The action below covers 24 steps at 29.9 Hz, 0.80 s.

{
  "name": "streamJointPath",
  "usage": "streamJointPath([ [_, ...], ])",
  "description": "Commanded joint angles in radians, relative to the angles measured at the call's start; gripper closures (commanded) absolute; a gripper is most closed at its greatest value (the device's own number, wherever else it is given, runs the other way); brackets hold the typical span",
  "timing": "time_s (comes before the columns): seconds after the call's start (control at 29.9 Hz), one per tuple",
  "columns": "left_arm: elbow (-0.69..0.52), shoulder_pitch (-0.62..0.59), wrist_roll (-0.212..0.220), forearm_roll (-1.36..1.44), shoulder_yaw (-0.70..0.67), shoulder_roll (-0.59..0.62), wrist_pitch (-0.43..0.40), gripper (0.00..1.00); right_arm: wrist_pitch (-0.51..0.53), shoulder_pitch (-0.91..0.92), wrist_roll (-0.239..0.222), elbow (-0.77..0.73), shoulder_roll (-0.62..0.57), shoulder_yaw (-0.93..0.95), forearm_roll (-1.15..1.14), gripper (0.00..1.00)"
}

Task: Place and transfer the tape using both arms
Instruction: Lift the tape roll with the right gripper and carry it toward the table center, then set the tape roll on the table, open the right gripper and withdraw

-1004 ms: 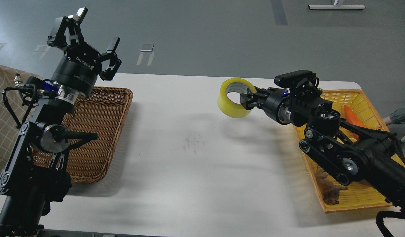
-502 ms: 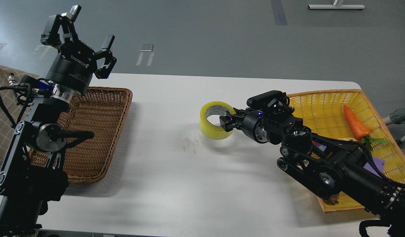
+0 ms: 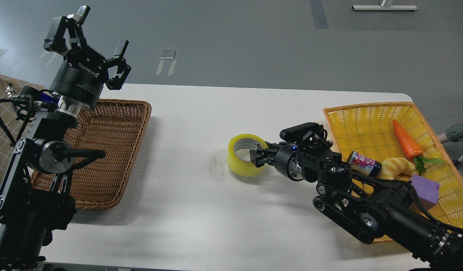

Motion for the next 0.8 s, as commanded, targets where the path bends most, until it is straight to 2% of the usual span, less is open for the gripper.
streamJointPath([
  [0.0,0.017,0.000,-0.002,-0.008,-0.001,0.001,-0.001,0.01,-0.010,-0.003,-0.001,0.001,0.024,0.036,0.005,0.65],
  [0.07,0.024,0.000,-0.002,-0.008,-0.001,0.002,-0.001,0.01,-0.010,-0.004,-0.001,-0.003,0.054,0.082,0.005,0.48],
  [0.23,0.035,0.000,-0.004,-0.009,-0.001,0.002,-0.001,0.01,-0.010,-0.006,-0.001,-0.008,0.068,0.087,0.006,0.38],
  [0.27,0.043,0.000,-0.004,-0.009,-0.001,0.002,-0.001,0.01,-0.012,-0.006,-0.001,-0.003,0.068,0.090,0.008,0.27],
  [0.3,0.043,0.000,-0.004,-0.009,-0.001,0.002,-0.001,0.01,-0.012,-0.006,-0.001,-0.003,0.068,0.090,0.008,0.27],
  [0.33,0.049,0.000,-0.004,-0.009,-0.001,0.001,-0.001,0.01,-0.012,-0.006,-0.001,-0.002,0.070,0.094,0.008,0.21],
  [0.4,0.050,0.000,-0.004,-0.009,-0.001,0.001,-0.001,0.01,-0.013,-0.006,-0.001,-0.005,0.070,0.107,0.008,0.15],
  [0.43,0.050,0.000,-0.004,-0.009,-0.001,-0.001,-0.001,0.01,-0.026,-0.006,-0.001,-0.005,0.070,0.125,0.009,0.07],
  [0.64,0.049,0.001,0.003,-0.006,0.005,0.002,0.000,0.01,-0.133,-0.001,-0.001,0.008,0.070,0.182,0.009,0.02],
  [0.77,0.036,0.014,0.000,-0.006,0.014,0.005,-0.011,0.01,-0.147,-0.007,-0.001,0.027,0.065,0.237,0.011,0.01],
])
